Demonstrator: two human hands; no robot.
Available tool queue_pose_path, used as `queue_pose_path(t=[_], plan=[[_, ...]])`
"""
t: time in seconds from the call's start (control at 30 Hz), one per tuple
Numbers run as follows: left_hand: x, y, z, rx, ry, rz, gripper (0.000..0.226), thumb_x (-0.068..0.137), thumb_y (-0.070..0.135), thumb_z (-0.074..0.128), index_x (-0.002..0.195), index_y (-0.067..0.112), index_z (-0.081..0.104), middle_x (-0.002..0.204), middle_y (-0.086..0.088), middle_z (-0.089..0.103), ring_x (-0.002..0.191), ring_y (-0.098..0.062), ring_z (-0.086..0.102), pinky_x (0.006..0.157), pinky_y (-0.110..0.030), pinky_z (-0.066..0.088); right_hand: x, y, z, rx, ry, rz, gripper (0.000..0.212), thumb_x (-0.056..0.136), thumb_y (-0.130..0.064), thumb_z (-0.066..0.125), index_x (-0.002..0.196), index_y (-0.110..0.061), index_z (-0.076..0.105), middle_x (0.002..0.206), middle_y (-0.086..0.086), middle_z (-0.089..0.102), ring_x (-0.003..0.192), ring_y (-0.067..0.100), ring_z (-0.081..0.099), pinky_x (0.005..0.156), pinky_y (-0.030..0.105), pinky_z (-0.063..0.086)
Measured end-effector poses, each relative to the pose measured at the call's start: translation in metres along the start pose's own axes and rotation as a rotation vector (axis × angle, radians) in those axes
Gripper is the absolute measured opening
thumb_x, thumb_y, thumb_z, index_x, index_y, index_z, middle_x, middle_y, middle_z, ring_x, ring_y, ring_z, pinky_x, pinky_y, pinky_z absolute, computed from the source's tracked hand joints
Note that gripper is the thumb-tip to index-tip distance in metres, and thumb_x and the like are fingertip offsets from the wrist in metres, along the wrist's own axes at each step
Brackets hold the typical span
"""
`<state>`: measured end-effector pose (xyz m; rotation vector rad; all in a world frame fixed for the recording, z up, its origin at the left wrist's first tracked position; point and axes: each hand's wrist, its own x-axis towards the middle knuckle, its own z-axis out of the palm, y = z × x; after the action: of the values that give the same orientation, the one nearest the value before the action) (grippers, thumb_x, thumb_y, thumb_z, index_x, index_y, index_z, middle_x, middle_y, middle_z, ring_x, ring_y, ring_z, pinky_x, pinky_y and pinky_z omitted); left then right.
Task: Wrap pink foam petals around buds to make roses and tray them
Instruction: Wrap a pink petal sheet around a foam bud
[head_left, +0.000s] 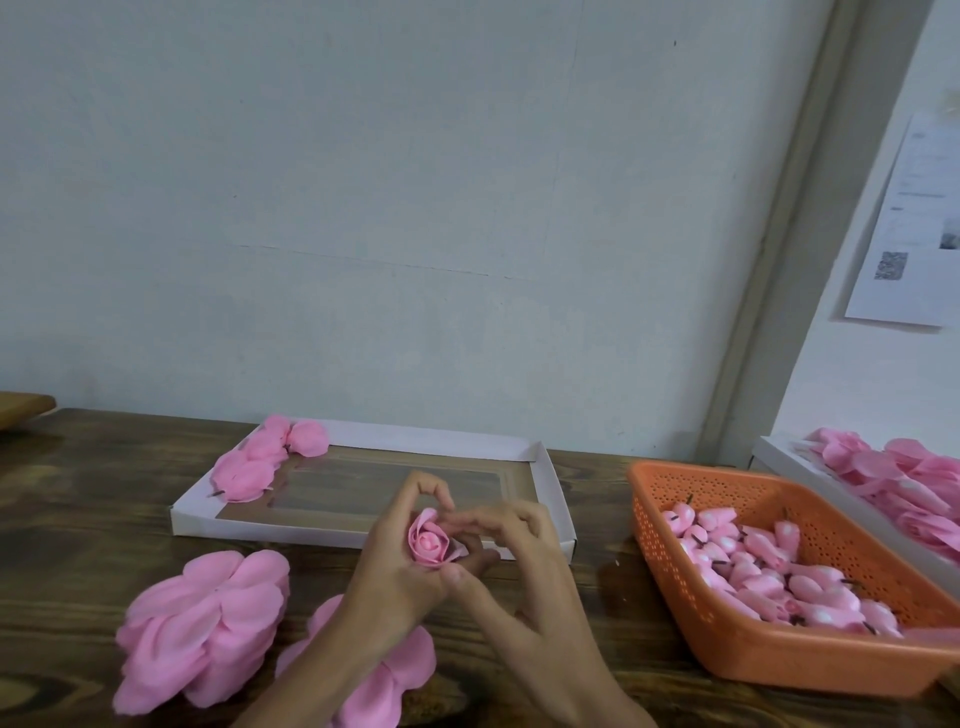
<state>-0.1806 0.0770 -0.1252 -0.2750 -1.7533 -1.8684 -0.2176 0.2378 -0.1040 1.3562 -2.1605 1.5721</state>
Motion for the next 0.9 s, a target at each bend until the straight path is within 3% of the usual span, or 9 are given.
queue_pose_path(t=[0.13, 0.2, 0.3, 0.37, 0.5, 0.57, 0.67, 0.8, 0.9], plan=[[0.000, -0.002, -0.001, 0.041, -0.047, 0.013, 0.046, 0.078, 0.006, 0.089, 0.104, 0.024, 0.055, 0.089, -0.015, 0.073, 0.084, -0.026, 0.074, 0.073, -0.030, 0.059, 0.001, 0.000, -0.002, -0.115, -0.029, -0.094, 0.025, 0.095, -0.039, 0.070, 0.120, -0.037, 0.072, 0.120, -0.023, 0.064, 0.129, 0.013, 0.048, 0.101, 0.018, 0.041], [0.000, -0.005, -0.003, 0.026, -0.057, 0.005, 0.046, 0.082, -0.004, 0.084, 0.105, 0.023, 0.054, 0.091, -0.019, 0.072, 0.085, -0.031, 0.072, 0.072, -0.030, 0.059, 0.001, -0.002, -0.001, -0.136, -0.029, -0.085, 0.031, 0.094, -0.050, 0.066, 0.121, -0.038, 0.072, 0.120, -0.023, 0.059, 0.128, 0.008, 0.045, 0.100, 0.015, 0.038], [0.000, -0.006, -0.003, 0.001, -0.062, -0.024, 0.045, 0.079, 0.011, 0.087, 0.105, 0.021, 0.052, 0.094, -0.030, 0.068, 0.089, -0.048, 0.067, 0.079, -0.050, 0.058, 0.001, -0.002, -0.001, -0.092, -0.029, -0.036, 0.033, 0.090, -0.055, 0.065, 0.119, -0.042, 0.074, 0.122, -0.015, 0.049, 0.128, 0.005, 0.041, 0.097, 0.009, 0.039], [0.000, -0.007, -0.003, 0.016, -0.059, -0.031, 0.042, 0.076, 0.016, 0.087, 0.101, 0.019, 0.053, 0.088, -0.027, 0.067, 0.084, -0.041, 0.065, 0.079, -0.053, 0.054, 0.001, 0.000, -0.003, -0.087, -0.052, -0.015, 0.033, 0.090, -0.057, 0.065, 0.118, -0.043, 0.074, 0.127, -0.018, 0.045, 0.133, 0.003, 0.038, 0.099, 0.008, 0.038], [0.001, -0.002, -0.001, 0.090, -0.074, 0.004, 0.031, 0.075, 0.013, 0.087, 0.080, 0.028, 0.060, 0.077, -0.005, 0.065, 0.074, -0.019, 0.061, 0.067, -0.031, 0.050, 0.000, 0.007, -0.001, -0.153, -0.144, -0.025, 0.035, 0.092, -0.059, 0.064, 0.126, -0.050, 0.065, 0.131, -0.025, 0.037, 0.139, 0.003, 0.031, 0.105, 0.008, 0.030], [0.003, 0.000, 0.003, 0.111, -0.095, 0.031, 0.029, 0.072, 0.009, 0.087, 0.073, 0.027, 0.064, 0.074, -0.004, 0.065, 0.071, -0.015, 0.060, 0.065, -0.026, 0.049, 0.000, 0.008, 0.000, -0.146, -0.156, -0.029, 0.037, 0.093, -0.061, 0.063, 0.129, -0.051, 0.062, 0.132, -0.025, 0.036, 0.138, 0.004, 0.033, 0.105, 0.009, 0.032], [0.002, 0.003, 0.006, 0.077, -0.043, 0.000, 0.016, 0.062, 0.024, 0.085, 0.065, 0.019, 0.070, 0.067, -0.004, 0.066, 0.066, -0.014, 0.063, 0.064, -0.025, 0.054, 0.000, 0.010, 0.001, 0.051, -0.077, -0.049, 0.039, 0.093, -0.055, 0.068, 0.130, -0.043, 0.061, 0.134, -0.016, 0.048, 0.133, 0.014, 0.048, 0.101, 0.014, 0.042], [0.001, 0.001, 0.004, 0.102, 0.120, -0.031, 0.027, 0.061, 0.037, 0.084, 0.054, 0.024, 0.062, 0.055, -0.005, 0.057, 0.052, -0.013, 0.054, 0.051, -0.023, 0.045, -0.001, 0.017, 0.008, 0.399, 0.128, 0.123, 0.031, 0.089, -0.051, 0.075, 0.115, -0.039, 0.064, 0.117, -0.012, 0.066, 0.108, 0.016, 0.067, 0.091, 0.035, 0.057], [0.003, 0.000, 0.007, -0.083, 0.262, -0.111, 0.034, 0.058, 0.034, 0.087, 0.054, 0.019, 0.057, 0.064, -0.008, 0.058, 0.059, -0.017, 0.055, 0.060, -0.030, 0.046, -0.002, 0.023, 0.018, 0.340, 0.185, 0.110, 0.015, 0.088, -0.030, 0.071, 0.100, -0.037, 0.066, 0.103, -0.009, 0.072, 0.102, 0.015, 0.070, 0.085, 0.032, 0.058]])
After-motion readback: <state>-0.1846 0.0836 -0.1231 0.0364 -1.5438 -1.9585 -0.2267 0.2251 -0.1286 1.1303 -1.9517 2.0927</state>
